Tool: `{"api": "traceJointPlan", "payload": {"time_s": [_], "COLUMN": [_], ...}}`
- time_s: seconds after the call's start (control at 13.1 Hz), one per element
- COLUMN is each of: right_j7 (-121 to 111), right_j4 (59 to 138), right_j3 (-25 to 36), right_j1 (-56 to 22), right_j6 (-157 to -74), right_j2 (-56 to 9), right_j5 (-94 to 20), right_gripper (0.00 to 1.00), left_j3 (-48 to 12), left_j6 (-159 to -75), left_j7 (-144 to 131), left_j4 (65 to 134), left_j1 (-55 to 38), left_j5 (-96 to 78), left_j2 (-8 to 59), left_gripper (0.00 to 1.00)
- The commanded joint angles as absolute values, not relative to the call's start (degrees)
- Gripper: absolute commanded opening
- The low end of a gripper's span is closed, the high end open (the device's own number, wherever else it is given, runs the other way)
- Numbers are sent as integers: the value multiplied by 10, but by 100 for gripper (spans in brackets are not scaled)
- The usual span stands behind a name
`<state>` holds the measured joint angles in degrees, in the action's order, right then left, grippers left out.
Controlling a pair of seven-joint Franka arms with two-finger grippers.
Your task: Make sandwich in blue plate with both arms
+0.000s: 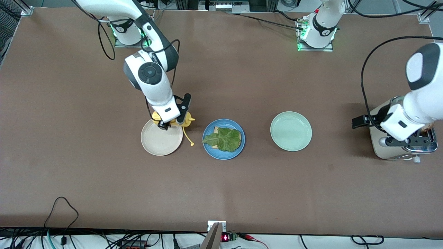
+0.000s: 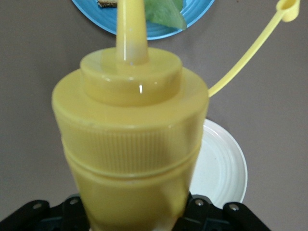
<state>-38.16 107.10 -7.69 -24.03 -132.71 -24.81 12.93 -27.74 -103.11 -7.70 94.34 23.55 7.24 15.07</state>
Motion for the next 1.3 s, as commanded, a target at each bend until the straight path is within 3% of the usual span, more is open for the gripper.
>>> {"api": "traceJointPlan", "payload": {"time_s": [0.0,0.46,0.61,0.84,0.91,1.22], "right_j7": [-357,-365,-393,-448,-484,-682], "right_j4": [1025,1016,1025,1056,1076,1121], "right_j3": [-47,-36,-55,-135,-166,-244], "right_j1": [-284,-276,-226,-108,-56,117], "right_j6": [-1323,-1325,-1322,-1312,-1308,-1254], "right_j2": [-284,-291,-266,-207,-183,-107], "right_j5": [142,142,138,115,100,-20], "right_gripper": [0,0,0,0,0,0], "left_j3": [-285,-279,-279,-279,-260,-68], "left_j6": [-1035,-930,-906,-871,-849,-831], "left_j7": [-71,-73,-73,-72,-76,-70], "left_j4": [998,898,878,873,874,871], "left_j1": [253,268,268,266,248,57], "left_j5": [79,13,13,18,17,12], "left_j2": [62,42,47,48,46,38], "left_gripper": [100,100,100,100,100,100]}}
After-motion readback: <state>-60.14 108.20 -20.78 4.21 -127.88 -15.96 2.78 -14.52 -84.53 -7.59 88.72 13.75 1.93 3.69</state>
